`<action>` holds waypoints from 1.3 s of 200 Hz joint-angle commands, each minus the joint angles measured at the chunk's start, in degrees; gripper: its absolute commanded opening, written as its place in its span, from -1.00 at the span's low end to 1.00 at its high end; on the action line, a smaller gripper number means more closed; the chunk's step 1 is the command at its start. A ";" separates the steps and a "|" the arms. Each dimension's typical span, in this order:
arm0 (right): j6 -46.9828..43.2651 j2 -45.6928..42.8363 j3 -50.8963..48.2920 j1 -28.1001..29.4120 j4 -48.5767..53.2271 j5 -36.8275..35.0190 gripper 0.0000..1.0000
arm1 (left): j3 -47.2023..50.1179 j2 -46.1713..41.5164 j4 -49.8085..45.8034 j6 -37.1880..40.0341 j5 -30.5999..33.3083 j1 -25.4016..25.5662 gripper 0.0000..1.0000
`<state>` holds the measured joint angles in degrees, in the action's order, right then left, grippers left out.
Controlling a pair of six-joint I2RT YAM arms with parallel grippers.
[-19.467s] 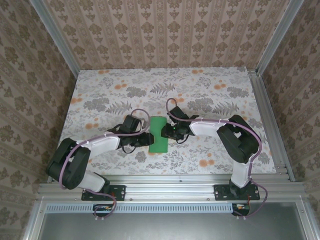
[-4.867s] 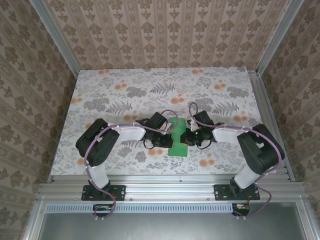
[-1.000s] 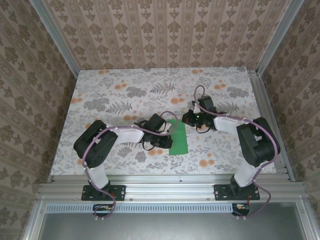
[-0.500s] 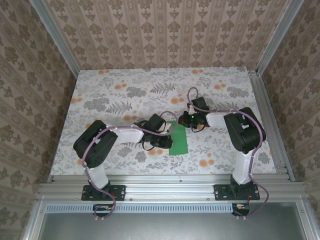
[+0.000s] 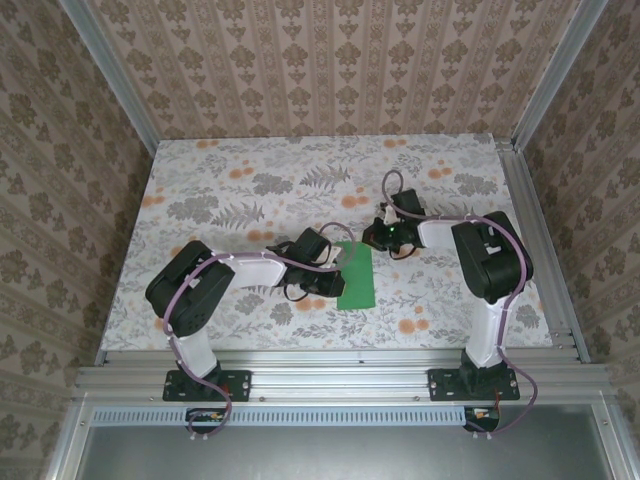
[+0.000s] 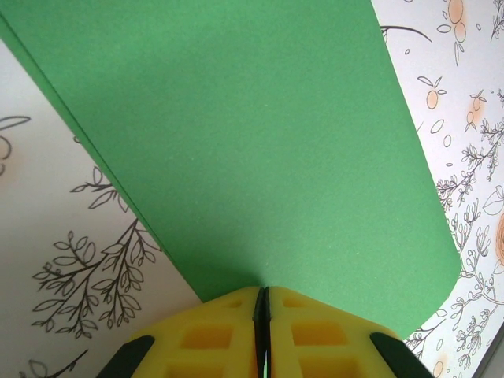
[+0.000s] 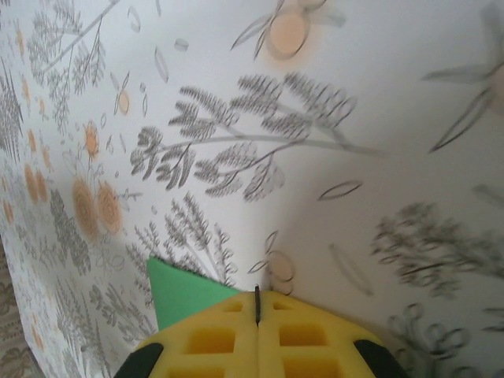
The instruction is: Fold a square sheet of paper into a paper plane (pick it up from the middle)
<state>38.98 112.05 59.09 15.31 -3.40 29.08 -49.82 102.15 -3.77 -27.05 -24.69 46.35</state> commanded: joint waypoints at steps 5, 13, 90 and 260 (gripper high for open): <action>-0.84 -0.06 -0.61 -2.71 -2.20 -6.14 -0.90 | 4.61 2.87 -15.88 2.18 5.27 -0.91 -0.76; -0.79 -0.87 -0.81 -2.66 -2.23 -5.51 -0.89 | 4.32 2.73 -15.90 2.25 5.01 -0.96 -0.76; 0.72 -18.98 -14.38 1.35 -0.15 -1.25 -0.68 | -0.43 3.59 -15.03 2.43 1.97 -0.91 -0.72; 6.11 -22.80 -29.98 11.76 -7.06 -4.83 -0.76 | -5.25 -8.85 -18.36 -2.07 2.93 -1.10 -0.16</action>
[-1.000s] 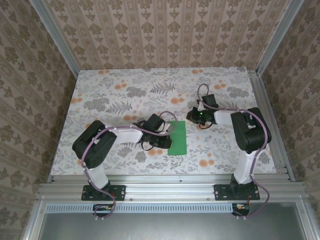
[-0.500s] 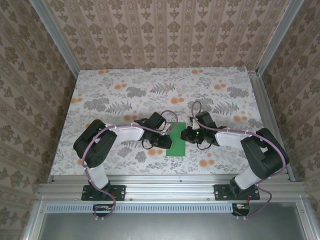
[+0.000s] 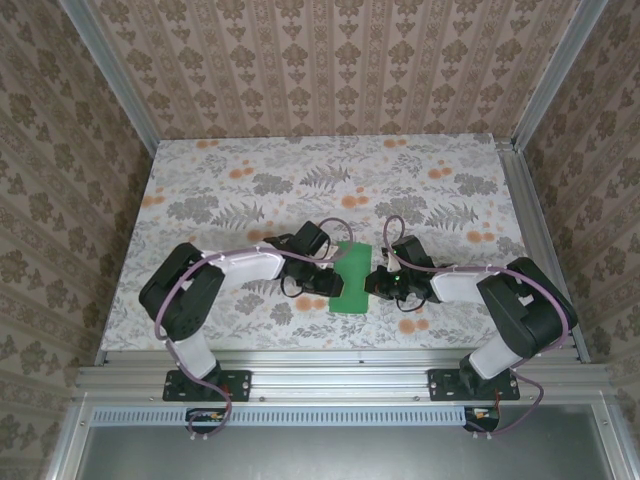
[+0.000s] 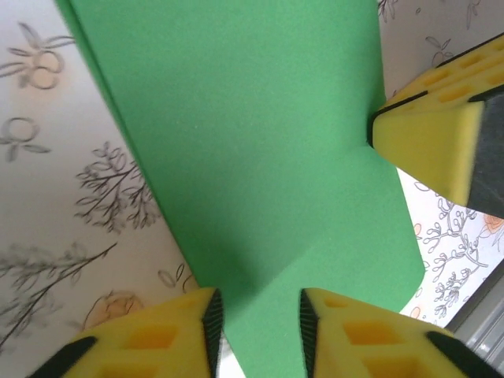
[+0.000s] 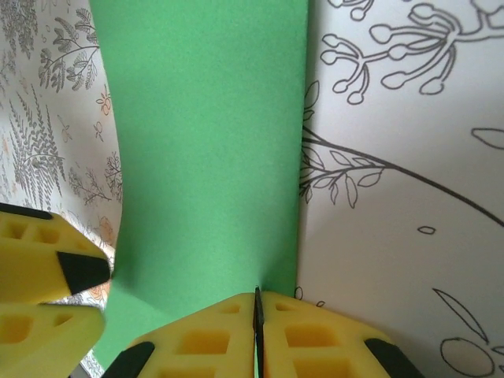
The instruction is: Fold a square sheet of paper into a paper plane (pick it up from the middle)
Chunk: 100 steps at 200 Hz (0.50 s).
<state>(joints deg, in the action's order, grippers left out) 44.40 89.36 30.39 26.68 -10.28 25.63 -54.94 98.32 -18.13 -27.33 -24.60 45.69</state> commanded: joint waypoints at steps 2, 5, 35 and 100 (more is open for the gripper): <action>0.64 -0.12 -1.30 0.39 -0.29 -1.37 -0.76 | 0.08 -5.32 -4.01 -2.18 2.99 -0.48 -0.15; 0.72 -0.22 -1.40 0.39 -0.31 -1.36 -0.76 | 0.48 -5.91 -3.95 -2.66 3.17 -0.45 -0.13; 1.99 -0.56 -2.40 0.48 -2.43 -1.02 -0.76 | 5.45 -10.12 -0.63 -9.68 3.47 -0.26 -0.06; 2.61 -0.94 -3.67 0.83 -3.34 -1.27 -0.77 | 15.49 -14.61 13.33 -24.94 5.07 3.96 0.02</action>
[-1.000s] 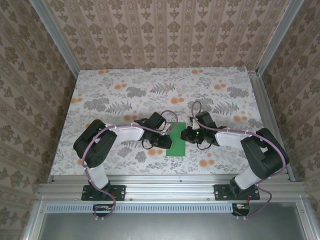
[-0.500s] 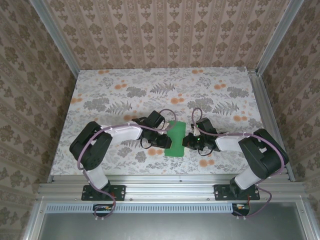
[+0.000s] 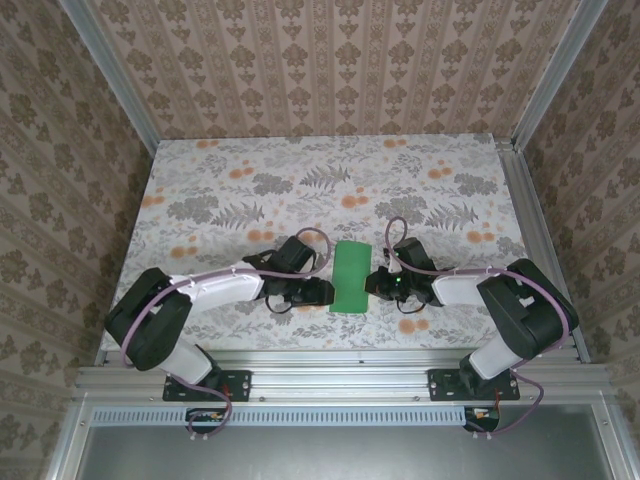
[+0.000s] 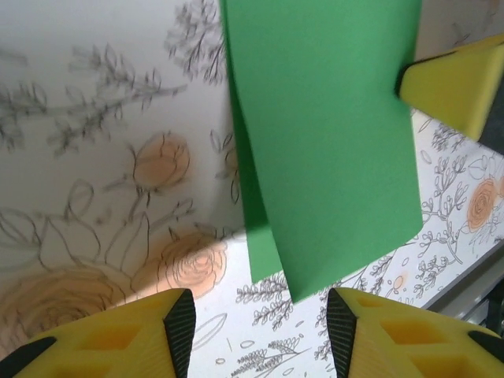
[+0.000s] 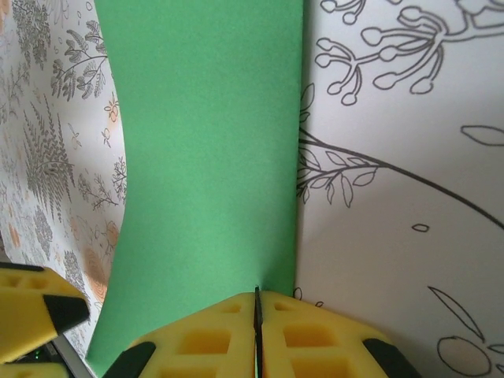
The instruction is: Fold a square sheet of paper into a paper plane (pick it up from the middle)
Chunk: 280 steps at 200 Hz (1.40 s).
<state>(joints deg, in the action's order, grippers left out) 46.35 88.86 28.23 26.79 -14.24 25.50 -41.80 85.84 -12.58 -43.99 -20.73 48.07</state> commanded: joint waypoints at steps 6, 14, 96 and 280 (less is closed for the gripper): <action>0.67 -0.30 -1.52 0.72 0.61 -1.15 -0.77 | 2.51 -1.85 9.08 -9.05 0.93 2.06 0.02; 0.67 -0.32 -1.58 0.81 0.62 -1.15 -0.77 | 2.30 -1.28 9.98 -9.73 0.78 2.66 0.03; 1.08 -0.79 -1.77 1.21 -0.25 -0.88 -0.76 | 0.76 1.61 10.67 -8.95 0.95 3.96 -0.35; 2.78 -9.62 0.60 -0.15 11.85 -0.10 0.00 | -14.73 4.47 -7.46 7.01 3.65 2.99 -0.28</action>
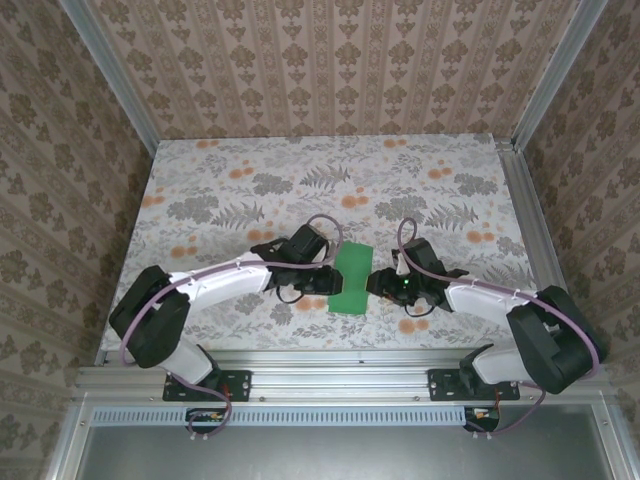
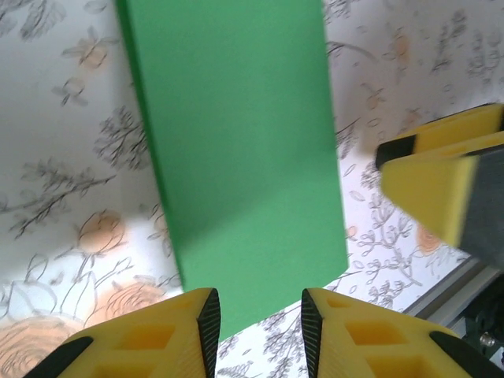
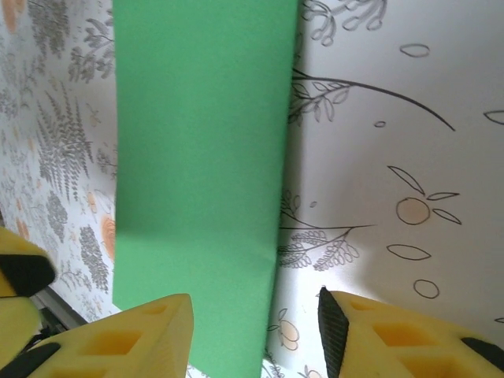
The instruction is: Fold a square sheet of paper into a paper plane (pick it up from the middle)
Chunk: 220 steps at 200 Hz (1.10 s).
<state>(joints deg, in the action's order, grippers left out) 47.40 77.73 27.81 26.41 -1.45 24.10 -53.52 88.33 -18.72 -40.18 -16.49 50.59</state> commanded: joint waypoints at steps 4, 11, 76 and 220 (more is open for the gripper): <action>1.94 1.54 0.89 0.22 -1.41 1.39 0.00 | -3.10 2.49 -1.13 3.35 -0.84 0.47 -0.28; 2.31 1.54 0.80 0.29 -2.29 1.63 0.01 | -3.06 3.36 -0.36 3.44 -1.40 0.46 -0.28; 6.08 6.76 0.66 0.67 -9.18 4.10 0.01 | 0.91 9.48 5.42 2.22 -4.33 0.63 -0.42; 10.64 11.68 3.58 4.04 -15.13 6.20 -0.31 | 5.48 7.44 9.84 1.27 -6.97 -0.12 -0.62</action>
<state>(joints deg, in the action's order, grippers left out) 57.30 87.53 29.61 29.74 -15.35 29.19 -49.32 98.08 -9.43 -38.74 -21.76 50.92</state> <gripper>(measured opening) 0.372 0.187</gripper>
